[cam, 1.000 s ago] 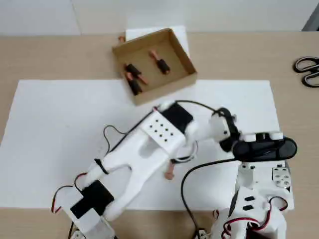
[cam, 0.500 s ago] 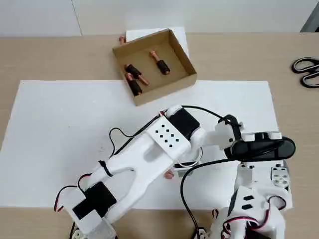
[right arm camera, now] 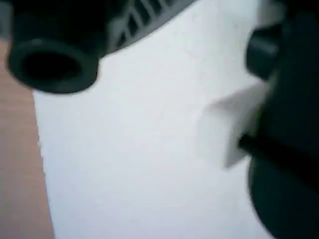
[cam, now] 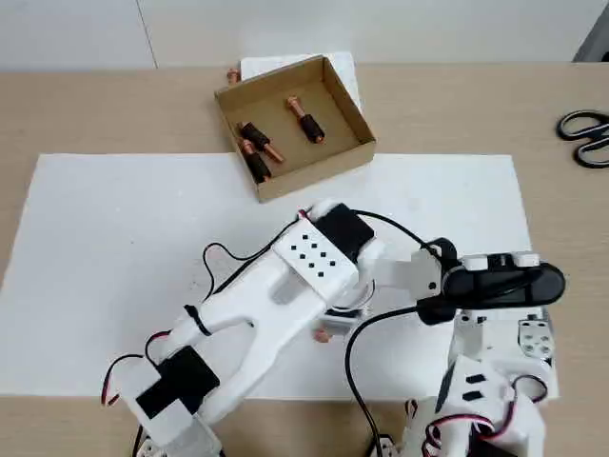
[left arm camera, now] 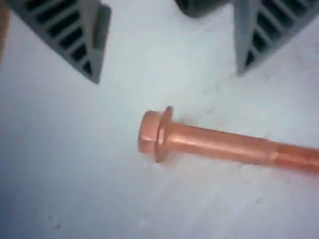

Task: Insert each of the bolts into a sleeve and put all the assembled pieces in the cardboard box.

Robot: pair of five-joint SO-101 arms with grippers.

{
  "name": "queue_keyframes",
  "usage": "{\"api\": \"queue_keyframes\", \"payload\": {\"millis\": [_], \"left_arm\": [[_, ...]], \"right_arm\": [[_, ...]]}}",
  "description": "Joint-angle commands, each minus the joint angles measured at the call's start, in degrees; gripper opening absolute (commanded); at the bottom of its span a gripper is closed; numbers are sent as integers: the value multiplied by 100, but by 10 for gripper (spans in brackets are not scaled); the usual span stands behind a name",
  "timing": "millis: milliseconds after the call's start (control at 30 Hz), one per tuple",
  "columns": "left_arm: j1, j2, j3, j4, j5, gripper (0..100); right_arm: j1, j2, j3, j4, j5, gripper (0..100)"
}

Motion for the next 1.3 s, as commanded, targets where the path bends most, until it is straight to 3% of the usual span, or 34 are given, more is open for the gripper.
{"api": "queue_keyframes", "payload": {"millis": [0,200,367,500,733,833,1133,1267], "left_arm": [[35,-246,-4,79,-475,175],[-193,-229,13,-88,-501,174],[-738,149,22,-1204,-466,174],[-1160,686,-4,-835,-475,174],[-1152,1134,-180,-800,-299,174],[-1187,1204,-646,-844,1020,174],[-1152,1222,-1745,-475,6629,175],[-993,1231,-1736,79,7956,175]], "right_arm": [[4,-40,-44,-136,26,7],[4,-40,-44,-136,26,7],[13,-40,-44,-136,26,7],[4,-40,-35,-136,26,7],[4,-31,-35,-145,26,7],[4,-31,-26,-145,26,7],[4,-31,-26,-145,26,7],[4,-31,-26,-145,26,7]]}}
